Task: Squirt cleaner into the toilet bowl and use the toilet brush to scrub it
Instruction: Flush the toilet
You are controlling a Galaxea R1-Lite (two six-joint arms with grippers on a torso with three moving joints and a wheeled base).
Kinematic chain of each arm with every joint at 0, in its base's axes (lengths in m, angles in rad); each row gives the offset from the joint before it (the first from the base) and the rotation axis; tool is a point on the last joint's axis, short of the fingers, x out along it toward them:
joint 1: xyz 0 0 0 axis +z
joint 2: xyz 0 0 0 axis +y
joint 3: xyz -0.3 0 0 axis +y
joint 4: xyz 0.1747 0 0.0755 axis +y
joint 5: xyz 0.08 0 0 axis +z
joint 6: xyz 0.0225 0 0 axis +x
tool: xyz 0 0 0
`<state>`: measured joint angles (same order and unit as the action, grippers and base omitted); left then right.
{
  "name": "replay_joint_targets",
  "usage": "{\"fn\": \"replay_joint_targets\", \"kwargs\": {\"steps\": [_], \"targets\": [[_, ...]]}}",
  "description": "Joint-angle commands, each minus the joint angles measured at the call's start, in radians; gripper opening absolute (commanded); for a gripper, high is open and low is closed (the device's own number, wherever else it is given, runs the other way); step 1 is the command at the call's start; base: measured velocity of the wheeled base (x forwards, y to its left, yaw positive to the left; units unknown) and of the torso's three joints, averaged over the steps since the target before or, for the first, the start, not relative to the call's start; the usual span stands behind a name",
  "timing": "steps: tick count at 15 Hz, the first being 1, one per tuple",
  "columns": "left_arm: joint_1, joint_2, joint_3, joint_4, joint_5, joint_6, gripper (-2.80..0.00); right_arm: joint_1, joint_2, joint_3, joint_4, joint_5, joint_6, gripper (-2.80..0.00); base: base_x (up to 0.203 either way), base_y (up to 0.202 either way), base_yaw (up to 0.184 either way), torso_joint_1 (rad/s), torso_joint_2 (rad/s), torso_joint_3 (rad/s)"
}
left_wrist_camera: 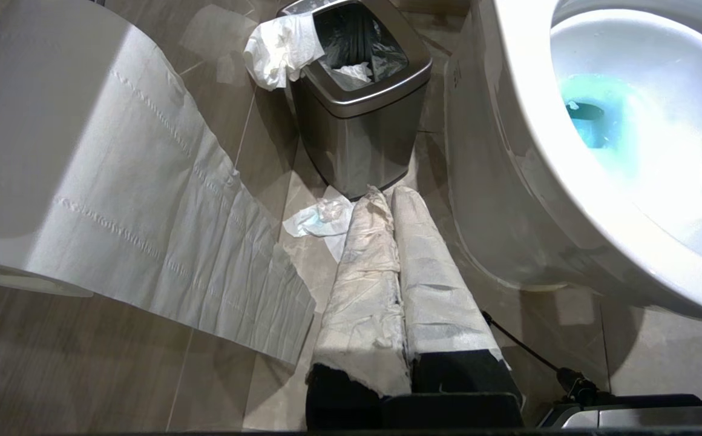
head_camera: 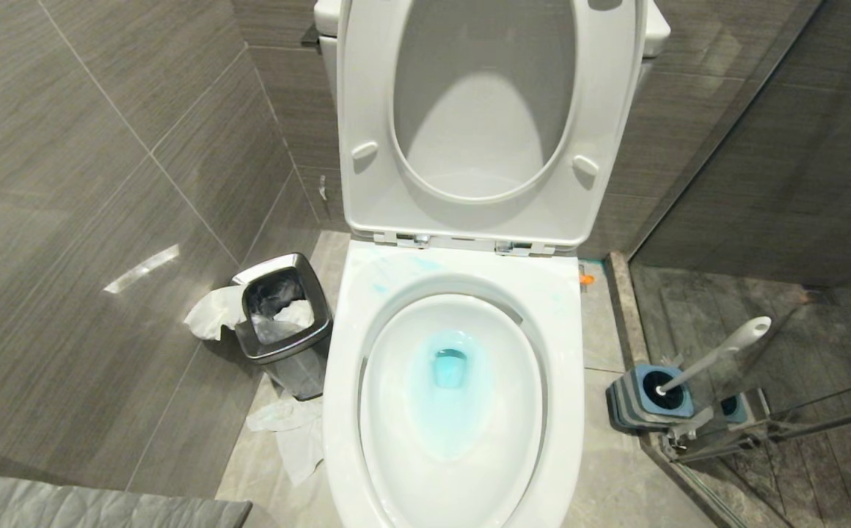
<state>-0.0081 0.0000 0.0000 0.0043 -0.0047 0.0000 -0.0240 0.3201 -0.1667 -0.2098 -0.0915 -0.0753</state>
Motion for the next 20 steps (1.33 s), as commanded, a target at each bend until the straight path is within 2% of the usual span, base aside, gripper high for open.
{"fn": "replay_joint_targets", "kwargs": {"steps": [1, 6, 9, 11, 16, 20], "targets": [[-0.001, 0.002, 0.0, 0.0, 0.0, 0.0, -2.8, 0.007, -0.111, 0.059, -0.003, 0.008, 0.0, -2.8, 0.0, 0.0, 0.0, 0.0, 0.0, 0.0], [0.0, 0.002, 0.0, 0.0, 0.0, 0.0, -2.8, 0.023, -0.317, 0.115, 0.07, 0.046, -0.001, -2.8, 0.0, 0.0, 0.0, 0.0, 0.0, 0.0], [0.0, 0.002, 0.0, 0.0, 0.0, -0.002, -2.8, 0.024, -0.32, 0.129, 0.094, 0.121, 0.0, -2.8, 0.0, 0.0, 0.0, 0.0, 0.0, 0.0], [0.0, 0.002, 0.0, 0.0, 0.0, -0.002, -2.8, 0.024, -0.32, 0.167, 0.103, 0.124, 0.003, -2.8, 0.0, 0.0, 0.0, 0.0, 0.0, 0.0], [0.0, 0.002, 0.0, 0.0, 0.0, 0.0, -2.8, 0.024, -0.32, 0.167, 0.195, 0.115, -0.006, -2.8, 0.0, 0.0, 0.0, 0.0, 0.0, 0.0], [0.0, 0.002, 0.0, 0.0, 0.0, 0.0, -2.8, 0.024, -0.32, 0.167, 0.205, 0.119, -0.018, -2.8, 0.0, 0.0, 0.0, 0.0, 0.0, 0.0]]}}
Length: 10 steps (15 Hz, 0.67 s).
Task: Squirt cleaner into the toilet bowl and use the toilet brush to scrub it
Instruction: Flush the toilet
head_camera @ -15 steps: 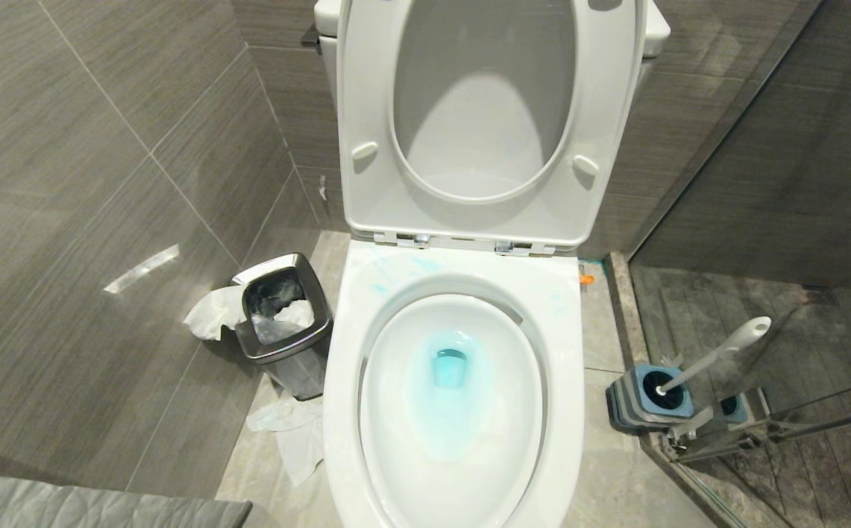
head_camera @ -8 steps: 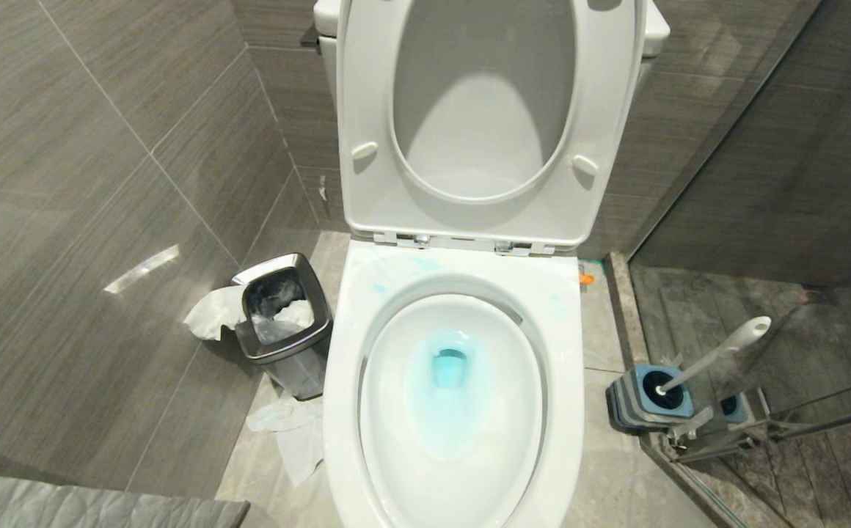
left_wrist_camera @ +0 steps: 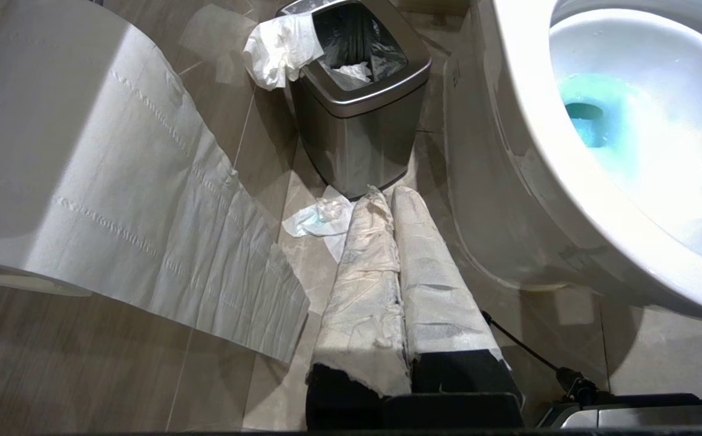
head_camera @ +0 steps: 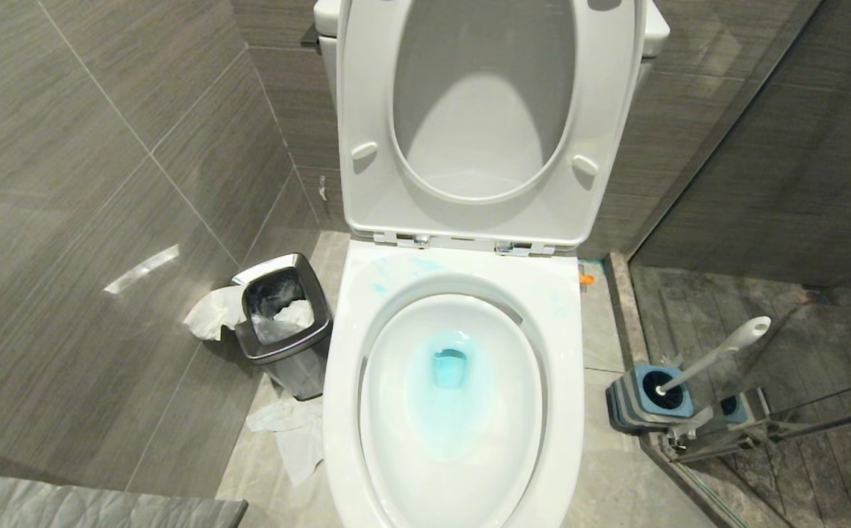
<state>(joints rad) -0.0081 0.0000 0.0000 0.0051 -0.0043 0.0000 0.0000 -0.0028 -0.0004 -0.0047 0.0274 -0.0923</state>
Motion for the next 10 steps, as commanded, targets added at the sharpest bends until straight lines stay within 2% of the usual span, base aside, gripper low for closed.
{"fn": "replay_joint_targets", "kwargs": {"steps": [1, 4, 8, 10], "targets": [[0.0, 0.002, 0.0, -0.001, 0.0, 0.0, -2.8, 0.0, 0.003, 0.0, -0.001, 0.0, 0.0, -2.8, 0.0, 0.0, 0.0, 0.0, 0.0, 0.0], [0.0, 0.002, 0.0, -0.001, 0.0, 0.0, -2.8, 0.0, 0.003, 0.0, 0.0, 0.0, 0.006, -2.8, 0.0, 0.0, 0.0, 0.0, 0.0, 0.0], [0.0, 0.002, -0.001, 0.003, 0.0, 0.005, -2.8, 0.0, 0.003, 0.0, 0.002, -0.013, 0.104, -2.8, 0.0, 0.0, 0.0, 0.0, 0.0, 0.0], [0.0, 0.002, -0.002, 0.006, 0.0, 0.006, -2.8, 0.0, 0.003, 0.0, 0.002, -0.031, 0.121, -2.8, 0.0, 0.0, 0.0, 0.0, 0.0, 0.0]]}}
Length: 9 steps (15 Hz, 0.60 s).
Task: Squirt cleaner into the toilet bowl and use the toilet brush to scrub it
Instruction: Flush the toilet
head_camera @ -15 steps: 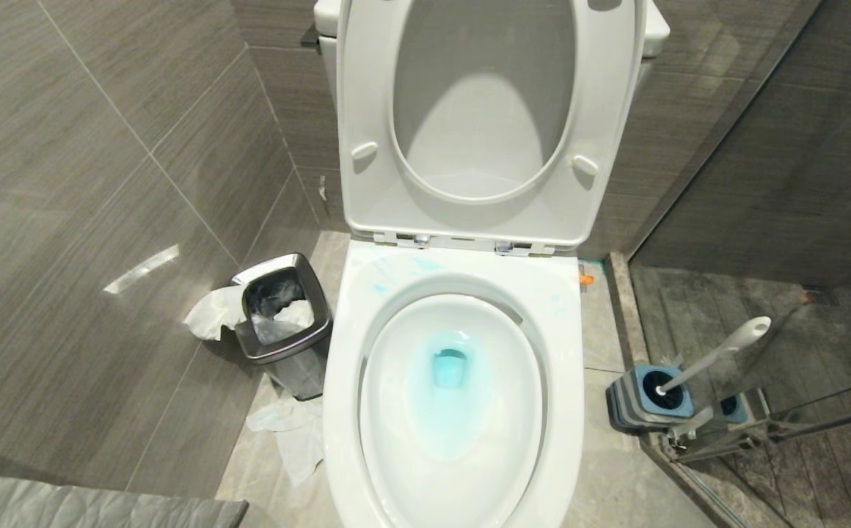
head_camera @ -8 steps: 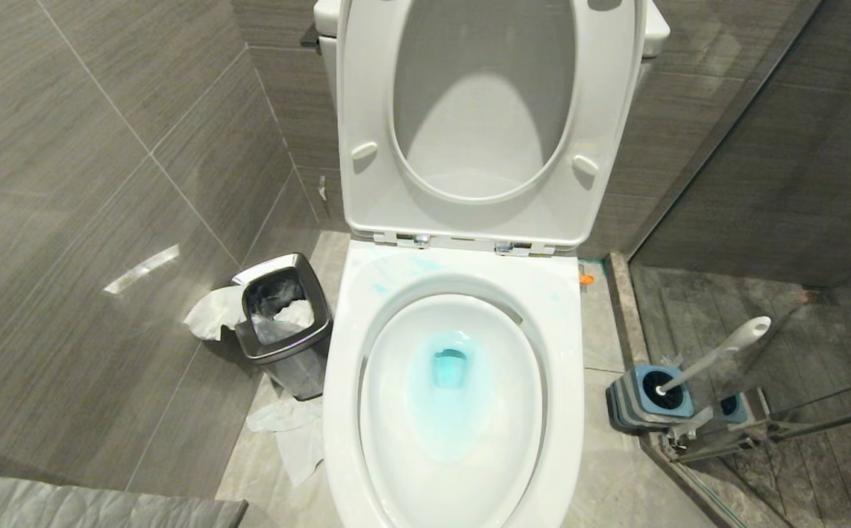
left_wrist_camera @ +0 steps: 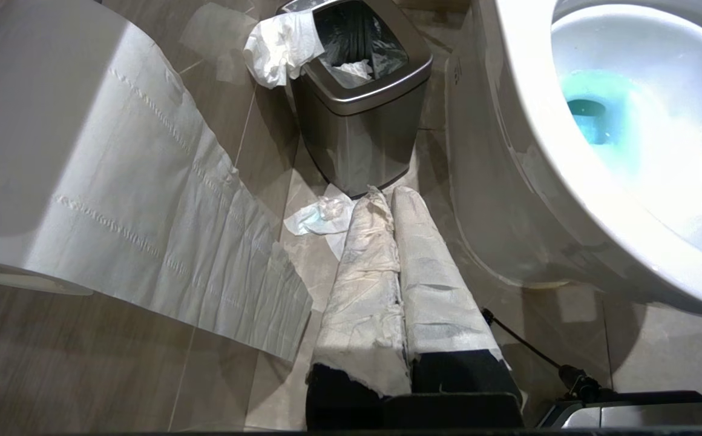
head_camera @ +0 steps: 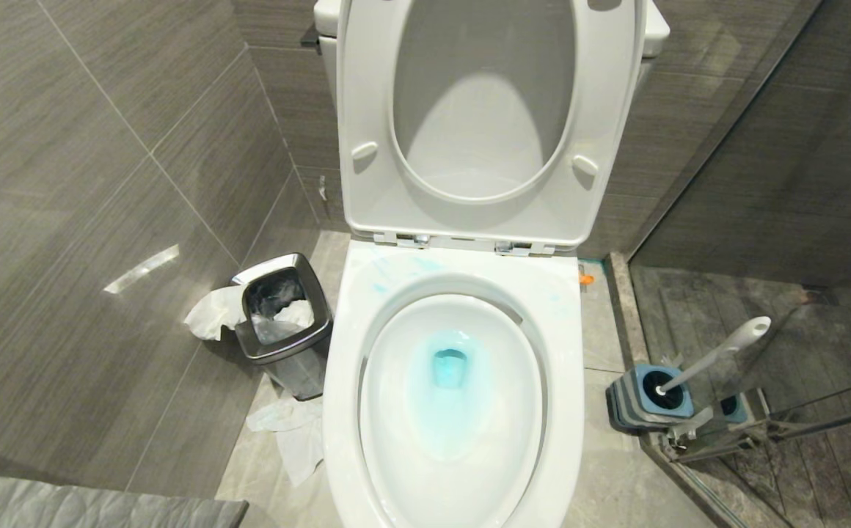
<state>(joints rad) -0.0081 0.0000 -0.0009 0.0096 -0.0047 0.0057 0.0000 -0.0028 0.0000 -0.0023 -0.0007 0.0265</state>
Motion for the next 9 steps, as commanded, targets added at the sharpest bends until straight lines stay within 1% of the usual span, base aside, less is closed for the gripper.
{"fn": "replay_joint_targets", "kwargs": {"steps": [1, 9], "targets": [[0.0, 0.002, -0.001, 0.001, 0.0, 0.0, -2.8, 0.0, 0.003, 0.0, -0.001, -0.002, 0.004, -2.8, 0.0, 0.0, 0.0, 0.0, 0.0, 0.0], [0.0, 0.002, -0.005, 0.015, 0.0, 0.005, -2.8, 0.0, 0.003, -0.001, -0.001, -0.002, 0.006, -2.8, 0.0, 0.0, 0.0, 0.0, 0.0, 0.0]]}}
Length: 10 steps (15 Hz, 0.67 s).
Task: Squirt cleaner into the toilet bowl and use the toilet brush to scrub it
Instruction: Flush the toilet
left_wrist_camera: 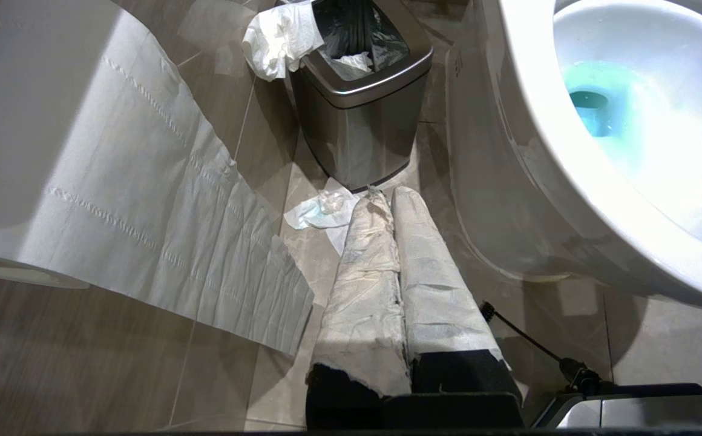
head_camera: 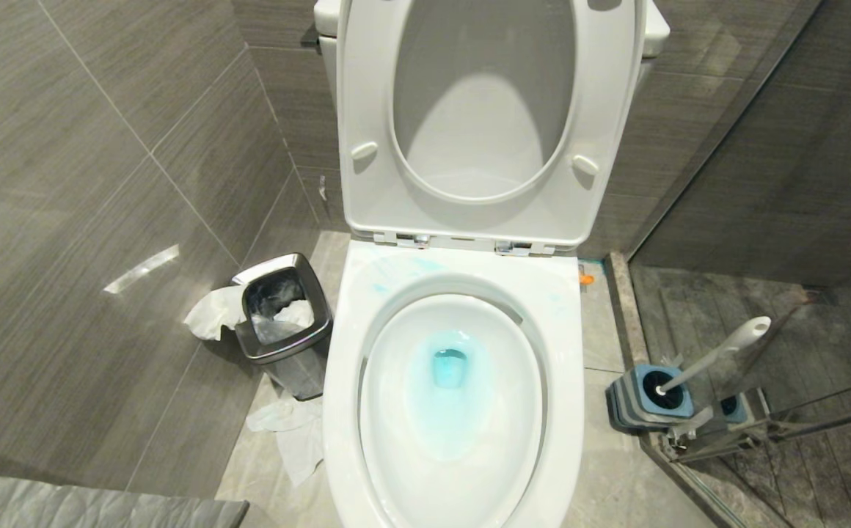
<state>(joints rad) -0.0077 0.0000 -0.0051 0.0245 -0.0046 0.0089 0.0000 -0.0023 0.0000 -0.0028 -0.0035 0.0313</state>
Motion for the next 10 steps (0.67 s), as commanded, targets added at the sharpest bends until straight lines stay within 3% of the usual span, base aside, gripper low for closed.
{"fn": "replay_joint_targets", "kwargs": {"steps": [1, 10], "targets": [[0.0, 0.002, -0.001, 0.0, -0.002, 0.004, -2.8, 0.0, 0.002, 0.0, 0.0, 0.0, 0.001, -2.8, 0.0, 0.0, 0.0, 0.0, 0.0, 0.0], [0.0, 0.002, -0.001, -0.005, -0.014, 0.042, -2.8, 0.0, 0.002, 0.0, 0.0, 0.0, 0.001, -2.8, 0.0, 0.0, 0.0, 0.0, 0.0, 0.0]]}}
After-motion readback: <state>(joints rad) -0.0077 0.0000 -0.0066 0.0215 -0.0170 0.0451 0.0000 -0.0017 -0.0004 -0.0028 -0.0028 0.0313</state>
